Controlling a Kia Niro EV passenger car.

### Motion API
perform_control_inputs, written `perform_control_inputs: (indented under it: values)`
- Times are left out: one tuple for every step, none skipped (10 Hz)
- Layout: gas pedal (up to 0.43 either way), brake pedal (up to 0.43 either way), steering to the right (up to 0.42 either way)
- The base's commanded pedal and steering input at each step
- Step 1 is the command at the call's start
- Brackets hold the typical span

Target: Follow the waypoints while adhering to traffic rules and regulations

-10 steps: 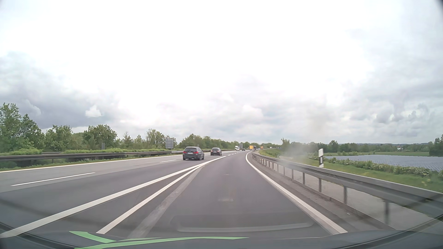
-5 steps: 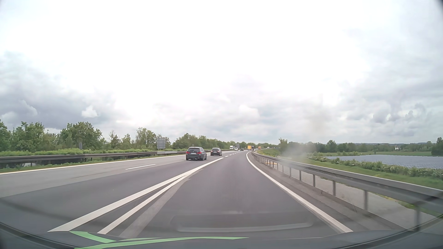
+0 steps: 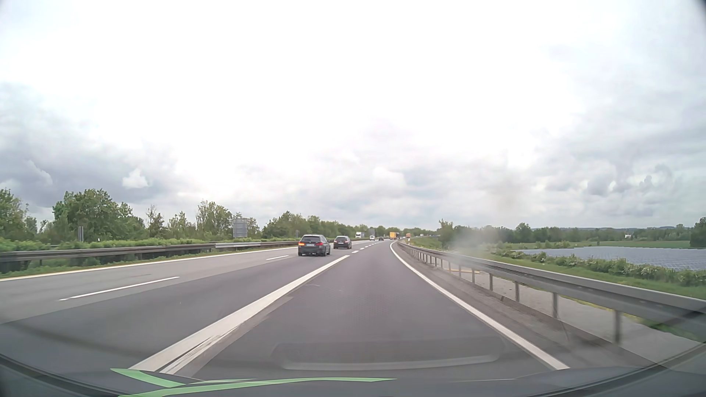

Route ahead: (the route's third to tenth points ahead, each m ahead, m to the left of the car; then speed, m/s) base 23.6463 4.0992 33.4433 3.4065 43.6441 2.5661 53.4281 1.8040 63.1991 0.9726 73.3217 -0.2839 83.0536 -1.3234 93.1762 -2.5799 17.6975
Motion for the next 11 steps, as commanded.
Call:
perform_control_inputs:
  values:
    - [0.118,0.000,0.010]
    - [0.118,0.000,0.010]
    - [0.118,0.000,0.010]
    - [0.118,0.000,0.009]
    - [0.118,0.000,0.008]
    - [0.118,0.000,0.008]
    - [0.118,0.000,0.006]
    - [0.118,0.000,0.006]
    - [0.118,0.000,0.005]
    - [0.118,0.000,0.004]
    - [0.110,0.000,0.003]
